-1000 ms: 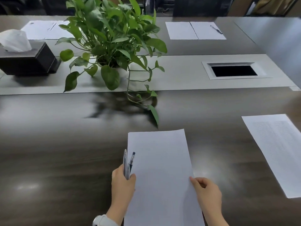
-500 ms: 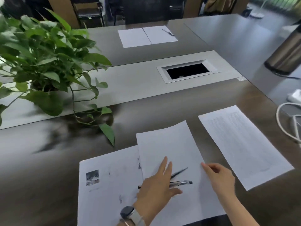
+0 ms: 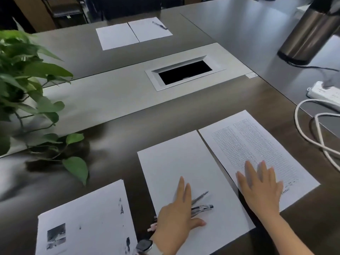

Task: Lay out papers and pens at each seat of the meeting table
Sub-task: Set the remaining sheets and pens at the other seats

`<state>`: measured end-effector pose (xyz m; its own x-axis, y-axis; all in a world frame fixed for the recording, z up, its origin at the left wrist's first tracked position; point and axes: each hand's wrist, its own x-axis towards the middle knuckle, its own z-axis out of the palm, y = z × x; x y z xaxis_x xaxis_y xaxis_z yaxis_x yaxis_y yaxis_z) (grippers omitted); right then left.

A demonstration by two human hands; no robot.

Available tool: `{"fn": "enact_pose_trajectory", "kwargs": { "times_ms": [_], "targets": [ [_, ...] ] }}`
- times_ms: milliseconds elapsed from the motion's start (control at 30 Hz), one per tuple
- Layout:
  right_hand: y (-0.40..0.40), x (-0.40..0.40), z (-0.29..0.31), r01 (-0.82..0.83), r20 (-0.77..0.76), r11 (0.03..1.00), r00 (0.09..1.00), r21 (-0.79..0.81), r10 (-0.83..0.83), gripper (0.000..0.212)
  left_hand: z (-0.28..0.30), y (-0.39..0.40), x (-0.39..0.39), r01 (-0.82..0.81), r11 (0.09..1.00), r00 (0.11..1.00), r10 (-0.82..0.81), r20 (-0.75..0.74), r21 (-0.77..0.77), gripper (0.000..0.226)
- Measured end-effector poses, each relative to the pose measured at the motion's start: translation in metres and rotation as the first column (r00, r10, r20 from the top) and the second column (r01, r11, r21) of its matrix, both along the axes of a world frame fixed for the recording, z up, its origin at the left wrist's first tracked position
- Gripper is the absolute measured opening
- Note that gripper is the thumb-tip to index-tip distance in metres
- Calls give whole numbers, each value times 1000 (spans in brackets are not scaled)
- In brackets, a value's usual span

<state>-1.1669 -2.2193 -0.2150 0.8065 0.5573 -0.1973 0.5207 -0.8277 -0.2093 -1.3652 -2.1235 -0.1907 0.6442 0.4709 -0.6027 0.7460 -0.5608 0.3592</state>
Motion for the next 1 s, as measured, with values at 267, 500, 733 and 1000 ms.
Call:
{"fn": "enact_pose_trajectory", "kwargs": {
  "times_ms": [267,500,733,1000],
  "targets": [
    [-5,4,-13,41,-73,999,997,10,-40,70,-4,-10,13,-12,1000,999,11,-38,-14,100],
    [-5,3,-12,38,-74,999,997,19,-37,68,-3,-12,14,-11,1000,999,10,-37,-11,101],
    [-6,5,-13,36,-64,999,997,26,-34,68,0,-13,13,-21,999,1000,20,-21,-28,101],
    [-3,-7,7,1,21,978,1000,210,-5,86,13,-16,10,-139,987,983,147,106,-84,99]
  ]
}}
